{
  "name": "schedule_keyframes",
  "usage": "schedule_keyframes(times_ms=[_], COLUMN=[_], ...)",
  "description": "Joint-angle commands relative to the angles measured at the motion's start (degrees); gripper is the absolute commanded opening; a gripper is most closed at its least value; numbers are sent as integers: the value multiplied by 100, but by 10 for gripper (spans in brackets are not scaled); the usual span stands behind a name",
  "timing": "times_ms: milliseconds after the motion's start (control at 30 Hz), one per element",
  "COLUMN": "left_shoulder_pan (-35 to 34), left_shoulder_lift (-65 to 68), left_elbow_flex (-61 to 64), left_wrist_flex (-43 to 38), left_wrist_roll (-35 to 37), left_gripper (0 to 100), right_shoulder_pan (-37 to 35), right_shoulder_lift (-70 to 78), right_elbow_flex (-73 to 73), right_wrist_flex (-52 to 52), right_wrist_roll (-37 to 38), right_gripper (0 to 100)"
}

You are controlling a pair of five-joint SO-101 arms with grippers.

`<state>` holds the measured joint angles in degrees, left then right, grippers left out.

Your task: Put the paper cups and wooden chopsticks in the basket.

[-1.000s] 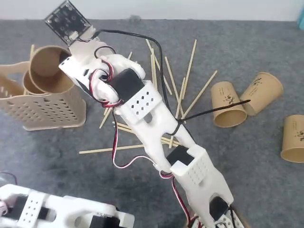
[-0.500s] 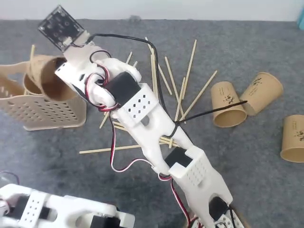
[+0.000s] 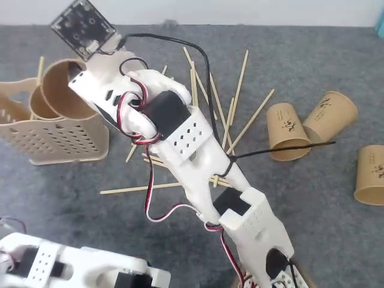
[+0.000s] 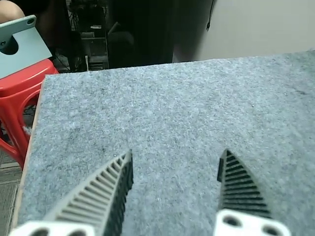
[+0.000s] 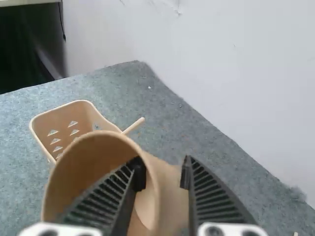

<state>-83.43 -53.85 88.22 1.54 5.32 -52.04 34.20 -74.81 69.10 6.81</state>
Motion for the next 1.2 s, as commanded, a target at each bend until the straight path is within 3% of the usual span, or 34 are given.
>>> schedule_keyframes(times_ms=[0, 333, 567, 700, 833, 933, 1167], left_shoulder_pan=[26, 264, 501, 958, 1257, 1398, 1600], left_shoulder_lift=[-193, -193, -193, -193, -193, -193, -193], left_elbow_flex=[31, 251, 497, 356, -136, -435, -734], left_wrist_flex=[-185, -193, -149, 589, 1785, 2426, 3086], left_wrist_roll=[-193, -220, -396, -835, -1073, -1248, -1266], left_gripper=[269, 269, 269, 269, 269, 269, 269], right_shoulder_pan=[-145, 4, 655, 927, 1367, 1279, 910], right_shoulder_lift=[48, -198, -567, -884, -1560, -2387, -4875], right_elbow_flex=[-299, -290, -299, -220, 1011, 2585, 5486], right_wrist_flex=[-338, -4, 2255, 3451, 3415, 3407, 3292], right_wrist_roll=[141, 466, 457, 457, 536, 1090, 1688], right_gripper=[35, 7, 8, 8, 9, 9, 9])
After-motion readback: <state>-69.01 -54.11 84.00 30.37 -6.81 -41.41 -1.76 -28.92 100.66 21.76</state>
